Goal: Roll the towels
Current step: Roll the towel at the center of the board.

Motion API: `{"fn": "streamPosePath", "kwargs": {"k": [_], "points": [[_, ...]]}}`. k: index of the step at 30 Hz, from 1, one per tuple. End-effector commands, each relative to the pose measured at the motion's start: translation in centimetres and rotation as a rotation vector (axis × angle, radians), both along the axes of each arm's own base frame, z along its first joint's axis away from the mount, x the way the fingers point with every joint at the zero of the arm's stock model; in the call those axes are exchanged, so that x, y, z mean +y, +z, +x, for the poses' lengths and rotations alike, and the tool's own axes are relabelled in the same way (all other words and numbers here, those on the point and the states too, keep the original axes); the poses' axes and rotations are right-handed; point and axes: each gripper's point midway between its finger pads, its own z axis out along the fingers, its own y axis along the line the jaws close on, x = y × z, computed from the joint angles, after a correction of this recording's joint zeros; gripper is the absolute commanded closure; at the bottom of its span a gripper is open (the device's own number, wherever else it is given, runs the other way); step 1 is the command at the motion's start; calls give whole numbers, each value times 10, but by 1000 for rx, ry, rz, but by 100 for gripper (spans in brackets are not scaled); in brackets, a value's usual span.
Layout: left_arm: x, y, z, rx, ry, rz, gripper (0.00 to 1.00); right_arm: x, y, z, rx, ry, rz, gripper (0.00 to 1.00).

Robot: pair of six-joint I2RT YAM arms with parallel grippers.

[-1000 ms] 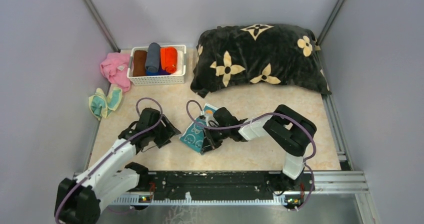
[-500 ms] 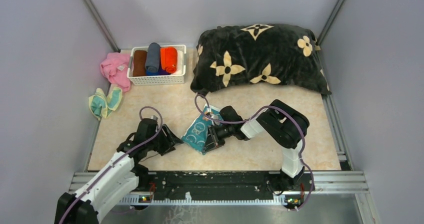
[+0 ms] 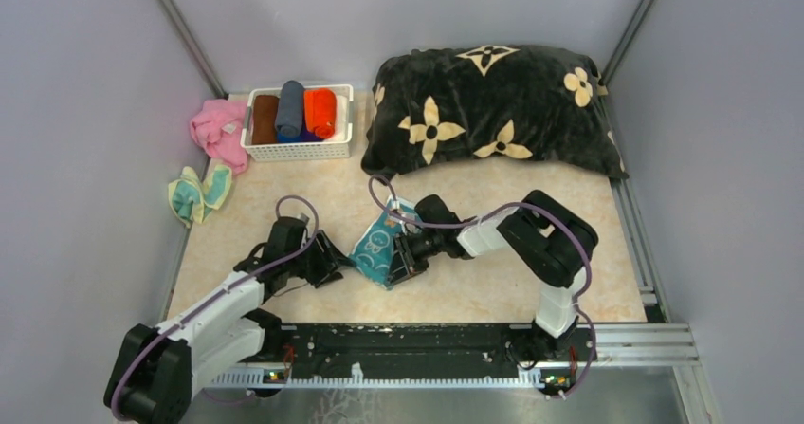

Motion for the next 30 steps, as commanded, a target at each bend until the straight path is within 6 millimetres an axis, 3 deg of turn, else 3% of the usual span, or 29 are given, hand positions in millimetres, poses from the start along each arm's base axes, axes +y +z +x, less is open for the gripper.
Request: {"fn": "streamPosePath", "kwargs": {"k": [1,4,8,15,19,23,30], "points": [[1,-1,7,-12,26,3,43,3,34,22,-218,2,-15,78],[3,-8,5,2,32,12,45,-2,46,32,-392,-7,-121,69],[3,-16,3,29,39,12,46,-7,62,40,-595,-19,-246,66],[4,-29,-1,88,50,32,49,20,83,13,-800,92,-203,65],[6,-34,-5,108,57,36,50,38,73,-1,-825,160,-212,65],[7,-37,-7,113,62,38,51,47,61,-1,-864,186,-261,65],[8,-38,-8,115,64,42,51,40,36,11,-895,187,-386,65]]}}
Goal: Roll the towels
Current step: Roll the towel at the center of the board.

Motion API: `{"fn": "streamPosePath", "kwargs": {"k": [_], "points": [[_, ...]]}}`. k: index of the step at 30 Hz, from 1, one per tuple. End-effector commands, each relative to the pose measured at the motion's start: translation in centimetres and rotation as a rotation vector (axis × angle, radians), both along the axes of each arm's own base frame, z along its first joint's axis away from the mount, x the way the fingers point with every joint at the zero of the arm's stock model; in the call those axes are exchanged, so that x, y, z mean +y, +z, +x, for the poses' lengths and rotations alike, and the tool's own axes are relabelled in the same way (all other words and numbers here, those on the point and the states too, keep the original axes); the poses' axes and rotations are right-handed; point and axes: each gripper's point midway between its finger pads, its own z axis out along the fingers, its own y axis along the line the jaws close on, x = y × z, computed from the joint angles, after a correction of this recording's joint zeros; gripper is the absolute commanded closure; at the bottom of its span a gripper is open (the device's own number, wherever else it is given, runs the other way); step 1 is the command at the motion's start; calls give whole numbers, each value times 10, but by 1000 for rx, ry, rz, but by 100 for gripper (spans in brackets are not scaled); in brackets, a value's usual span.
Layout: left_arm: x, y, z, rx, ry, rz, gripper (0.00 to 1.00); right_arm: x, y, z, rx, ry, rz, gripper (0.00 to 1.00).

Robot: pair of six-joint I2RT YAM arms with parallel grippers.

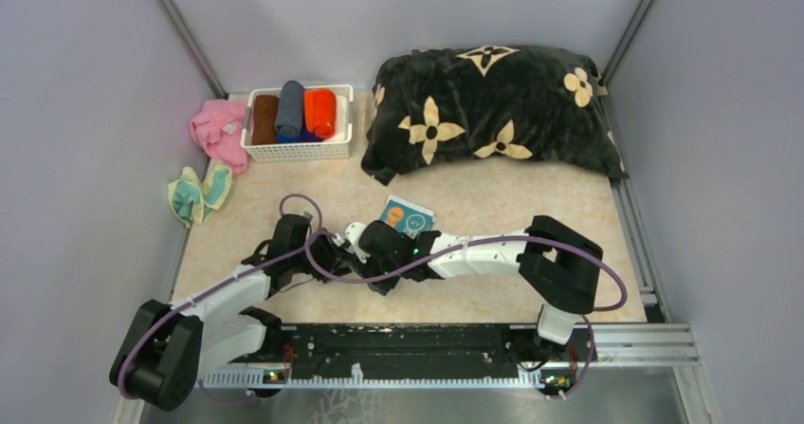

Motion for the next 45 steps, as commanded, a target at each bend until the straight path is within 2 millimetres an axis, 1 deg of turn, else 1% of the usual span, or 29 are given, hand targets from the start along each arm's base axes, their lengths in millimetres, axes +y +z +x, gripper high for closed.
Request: {"fn": "streamPosePath", "kwargs": {"k": [1,6,10,15,25,26,28,29,31,32,34,37,40,41,43,45], "points": [[20,-33,-23,98,21,103,51,5,9,19,-97,-35,-25,65],[20,-33,-23,96,21,102,51,-3,7,24,-126,-57,-61,64],[20,-32,-22,94,22,103,51,-7,-3,24,-132,-52,-94,64],[20,-32,-21,95,23,106,51,-14,-24,22,-144,-33,-170,64],[19,-32,-22,107,26,99,49,-29,-63,5,-176,49,-333,64],[19,-32,-21,107,26,96,49,-31,-66,5,-179,50,-353,66],[18,-30,-20,102,27,95,48,-32,-69,4,-168,48,-361,74],[18,-28,-20,101,28,94,48,-30,-68,2,-157,54,-348,81],[18,-23,-18,93,31,94,45,-21,-61,-7,-102,78,-283,98],[19,-18,-17,81,37,96,42,-14,-56,-10,-59,88,-231,100],[21,-10,-15,54,46,96,38,-3,-45,-24,63,127,-119,100],[25,6,-11,5,68,98,32,9,-29,-29,259,133,44,100],[28,17,-10,-35,92,89,30,18,-14,-26,423,136,204,100],[29,19,-11,-38,97,85,30,18,-10,-21,482,122,255,100],[28,22,-13,-45,100,73,30,16,-6,-17,596,105,330,100],[27,23,-15,-49,95,60,30,12,-5,-11,690,80,385,100]]}}
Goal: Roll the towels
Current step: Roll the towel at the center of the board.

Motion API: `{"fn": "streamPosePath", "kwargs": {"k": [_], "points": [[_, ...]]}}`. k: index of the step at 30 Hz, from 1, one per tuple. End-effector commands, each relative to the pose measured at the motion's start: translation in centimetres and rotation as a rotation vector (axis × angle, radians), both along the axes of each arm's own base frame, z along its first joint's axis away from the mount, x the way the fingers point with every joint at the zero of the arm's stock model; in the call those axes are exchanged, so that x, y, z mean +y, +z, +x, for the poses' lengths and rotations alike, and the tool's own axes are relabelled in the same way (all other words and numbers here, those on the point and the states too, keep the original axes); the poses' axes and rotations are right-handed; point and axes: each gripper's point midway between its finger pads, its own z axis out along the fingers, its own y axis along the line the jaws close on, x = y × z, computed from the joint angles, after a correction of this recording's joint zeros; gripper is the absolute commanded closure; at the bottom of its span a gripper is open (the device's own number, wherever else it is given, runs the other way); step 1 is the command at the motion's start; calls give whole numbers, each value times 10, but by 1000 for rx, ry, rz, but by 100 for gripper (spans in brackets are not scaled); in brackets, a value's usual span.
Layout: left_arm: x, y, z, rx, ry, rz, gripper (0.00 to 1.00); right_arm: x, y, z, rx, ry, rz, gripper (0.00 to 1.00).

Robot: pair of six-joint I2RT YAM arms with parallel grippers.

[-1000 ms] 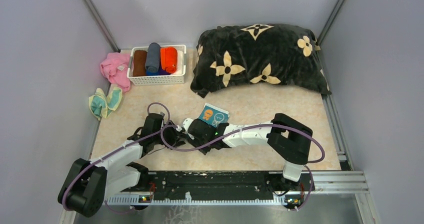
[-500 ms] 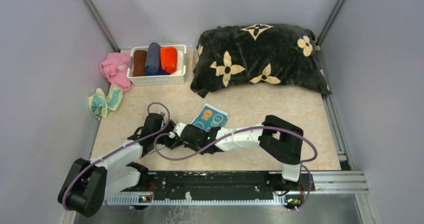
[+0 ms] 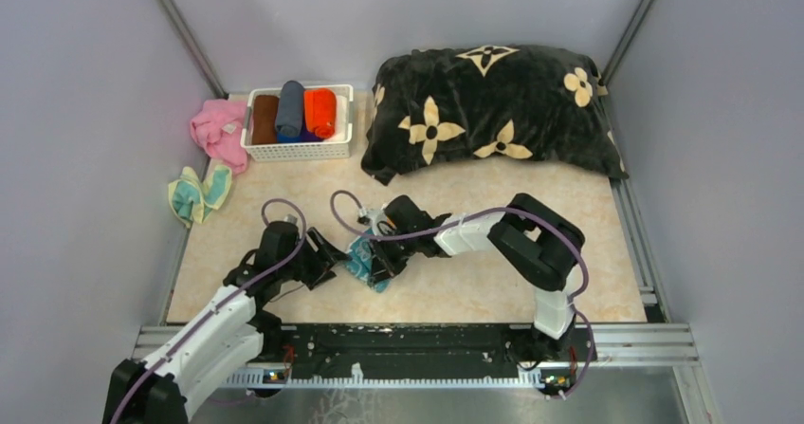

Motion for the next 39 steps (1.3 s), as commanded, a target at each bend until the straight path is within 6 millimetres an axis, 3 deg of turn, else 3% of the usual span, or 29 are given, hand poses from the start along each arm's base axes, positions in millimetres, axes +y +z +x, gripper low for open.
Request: {"fn": "streamPosePath", "kwargs": {"k": [1,7,15,19,21,26,29,35,39], "points": [[4,1,-5,15,18,5,30,4,22,-18,341,53,218,100],[-12,9,6,-27,-15,-75,34,-6,32,-5,602,-38,369,100],[-28,3,25,0,-59,-91,43,-9,46,0,712,-52,497,100],[-30,-9,29,38,-59,-70,53,-10,35,2,713,-92,456,99],[-28,-16,29,59,-51,-53,59,-11,26,3,696,-121,405,94],[-20,-30,26,102,-35,0,71,-23,0,10,533,-191,202,81],[-15,-36,23,117,-28,27,72,-37,-1,21,362,-219,87,66],[-14,-38,21,128,-26,42,72,-56,16,26,25,-233,-131,54],[-13,-38,22,130,-23,45,71,-54,48,34,-292,-257,-206,53]]}}
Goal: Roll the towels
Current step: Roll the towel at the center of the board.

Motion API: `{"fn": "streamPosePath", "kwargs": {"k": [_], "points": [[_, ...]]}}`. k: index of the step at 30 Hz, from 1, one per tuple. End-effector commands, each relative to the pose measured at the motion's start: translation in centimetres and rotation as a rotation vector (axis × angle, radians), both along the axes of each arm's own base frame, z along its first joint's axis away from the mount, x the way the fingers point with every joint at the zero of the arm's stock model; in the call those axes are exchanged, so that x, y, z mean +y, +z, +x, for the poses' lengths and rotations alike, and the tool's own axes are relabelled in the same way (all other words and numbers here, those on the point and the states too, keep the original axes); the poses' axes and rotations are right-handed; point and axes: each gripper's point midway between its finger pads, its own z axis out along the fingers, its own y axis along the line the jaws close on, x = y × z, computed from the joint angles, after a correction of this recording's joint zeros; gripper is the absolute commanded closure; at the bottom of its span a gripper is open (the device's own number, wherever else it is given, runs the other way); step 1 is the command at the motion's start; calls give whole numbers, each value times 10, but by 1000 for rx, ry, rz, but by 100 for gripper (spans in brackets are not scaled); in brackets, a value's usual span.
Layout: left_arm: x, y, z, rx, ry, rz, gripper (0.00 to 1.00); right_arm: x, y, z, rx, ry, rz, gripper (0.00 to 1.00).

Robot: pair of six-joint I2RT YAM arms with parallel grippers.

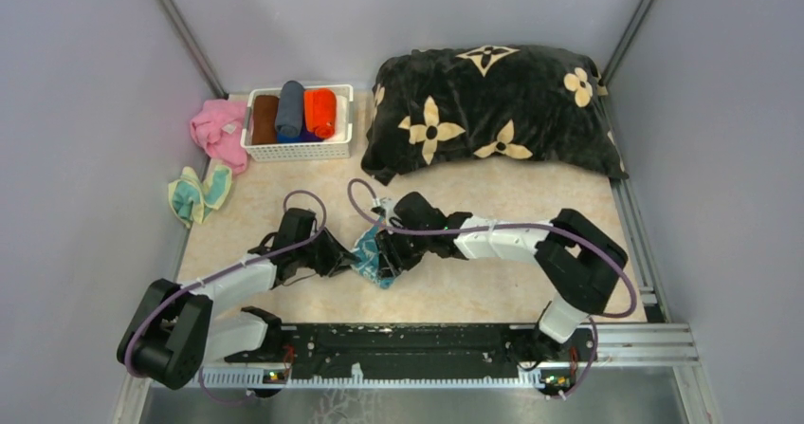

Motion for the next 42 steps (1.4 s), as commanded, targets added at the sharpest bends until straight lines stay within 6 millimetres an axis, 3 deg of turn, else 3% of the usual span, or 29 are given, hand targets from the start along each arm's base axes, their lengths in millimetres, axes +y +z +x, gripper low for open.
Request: {"fn": "streamPosePath", "kwargs": {"k": [1,6,11,19,26,30,32,35,38,42], "points": [[12,-11,1,13,20,81,71,-16,27,17,-438,-5,-238,52],[11,-10,1,14,21,78,71,1,50,13,-721,1,-295,52],[11,-10,0,14,22,78,70,22,47,-2,-837,75,-343,52],[11,-9,1,12,26,76,69,34,5,-14,-855,157,-439,58],[10,-8,2,7,25,70,68,22,-31,-16,-839,208,-556,61],[10,-6,4,2,25,69,63,15,-45,-22,-811,251,-593,75],[8,-1,4,-5,20,57,61,14,-47,-23,-794,266,-592,100],[7,10,4,-30,11,48,54,26,-42,-39,-654,324,-452,100],[14,22,3,-78,23,68,42,41,-20,-50,-475,348,-217,100],[21,34,-2,-130,38,69,34,49,4,-47,-264,334,-17,100]]}}
